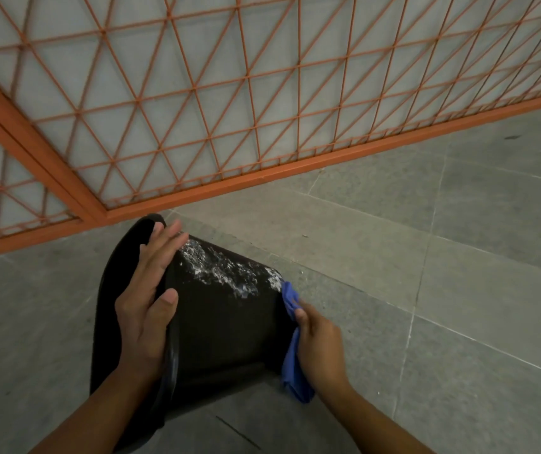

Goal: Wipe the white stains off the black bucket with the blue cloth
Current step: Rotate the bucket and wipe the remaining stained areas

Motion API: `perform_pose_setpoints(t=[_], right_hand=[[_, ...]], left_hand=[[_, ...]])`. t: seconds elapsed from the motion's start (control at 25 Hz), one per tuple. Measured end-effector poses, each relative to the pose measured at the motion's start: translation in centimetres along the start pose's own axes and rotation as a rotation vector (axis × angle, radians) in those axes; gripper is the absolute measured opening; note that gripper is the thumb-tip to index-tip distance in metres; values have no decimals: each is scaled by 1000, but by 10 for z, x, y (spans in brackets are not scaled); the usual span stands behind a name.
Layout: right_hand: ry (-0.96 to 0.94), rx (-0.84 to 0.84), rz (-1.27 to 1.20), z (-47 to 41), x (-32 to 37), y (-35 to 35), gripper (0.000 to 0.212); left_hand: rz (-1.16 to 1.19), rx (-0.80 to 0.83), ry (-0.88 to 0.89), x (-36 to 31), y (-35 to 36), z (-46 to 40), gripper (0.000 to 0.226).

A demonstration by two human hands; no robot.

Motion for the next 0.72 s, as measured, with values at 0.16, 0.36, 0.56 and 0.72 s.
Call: perform_pose_setpoints(t=[0.16,0.36,0.56,0.72], right_hand=[[-104,-26,-112,56,21,0,34],[-358,140,-110,28,63,13,33],[-209,105,-109,49,58,3,36],[-551,252,-225,58,106,12,31]], left_hand=[[-14,14,-7,-4,5,-5,65],[-32,16,8,0,2,-3,63],[-15,18,-9,-3,5,-3,63],[4,20,-25,2,7,-2,64]])
Point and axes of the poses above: each hand's wrist, its own z-axis away from the middle knuckle, its own y-axis out of the palm, x = y × z, the point moved 2 cm from there along -z, towards the middle knuckle, and after that the axes turned 1 degree about y, right-handed, at the moved point
